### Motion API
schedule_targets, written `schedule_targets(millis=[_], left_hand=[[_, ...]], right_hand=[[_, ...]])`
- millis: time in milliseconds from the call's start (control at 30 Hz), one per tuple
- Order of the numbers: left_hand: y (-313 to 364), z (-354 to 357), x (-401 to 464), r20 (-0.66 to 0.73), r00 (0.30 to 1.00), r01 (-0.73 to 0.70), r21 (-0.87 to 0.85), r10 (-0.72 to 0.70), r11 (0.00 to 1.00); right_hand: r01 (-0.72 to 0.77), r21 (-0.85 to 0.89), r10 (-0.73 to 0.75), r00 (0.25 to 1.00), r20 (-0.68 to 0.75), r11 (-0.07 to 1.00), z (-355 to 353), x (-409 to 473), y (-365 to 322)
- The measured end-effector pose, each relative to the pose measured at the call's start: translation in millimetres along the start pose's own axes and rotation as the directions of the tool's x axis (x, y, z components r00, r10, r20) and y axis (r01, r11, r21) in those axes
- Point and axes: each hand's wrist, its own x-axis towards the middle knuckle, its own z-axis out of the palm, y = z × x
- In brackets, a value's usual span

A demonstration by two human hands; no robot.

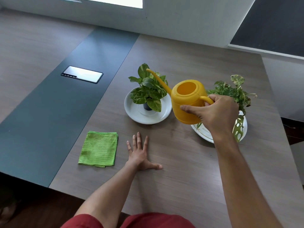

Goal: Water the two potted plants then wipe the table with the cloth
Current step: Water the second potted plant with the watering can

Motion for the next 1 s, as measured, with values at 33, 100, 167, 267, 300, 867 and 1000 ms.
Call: schedule_targets(millis=[33, 100, 167, 267, 300, 867, 1000], left_hand=[[0.0, 0.0, -0.1, 0.001, 1.000, 0.001, 0.001, -0.001, 1.000], [0.2, -0.1, 0.0, 0.003, 1.000, 0.004, -0.001, -0.004, 1.000], [0.2, -0.1, -0.4, 0.002, 1.000, 0.004, -0.001, -0.004, 1.000], [0.3, -0.3, -0.7, 0.004, 1.000, 0.001, -0.001, -0.001, 1.000], [0.5, -0.5, -0.8, 0.005, 1.000, 0.000, 0.001, 0.000, 1.000], [0.6, -0.1, -1.2, 0.002, 1.000, 0.004, 0.004, -0.004, 1.000], [0.1, -0.5, -1.1, 0.004, 1.000, 0.002, 0.002, -0.002, 1.000]], right_hand=[[-0.004, 0.001, 0.004, 1.000, -0.001, 1.000, 0.3, 0.3, 0.3], [-0.004, 0.001, 0.004, 1.000, -0.004, 1.000, 0.0, 0.8, 0.9], [-0.002, 0.003, 0.002, 1.000, -0.005, 1.000, -0.6, 1.1, 1.1], [-0.004, 0.003, 0.004, 1.000, -0.007, 1.000, -1.8, 0.7, 1.0], [-0.004, 0.006, 0.004, 1.000, -0.007, 1.000, -1.9, 0.4, 0.9], [-0.002, -0.032, 0.002, 1.000, 0.000, 0.999, 0.2, 6.5, -6.0], [0.005, -0.037, -0.006, 1.000, -0.003, 0.999, 1.3, 6.3, -6.6]])
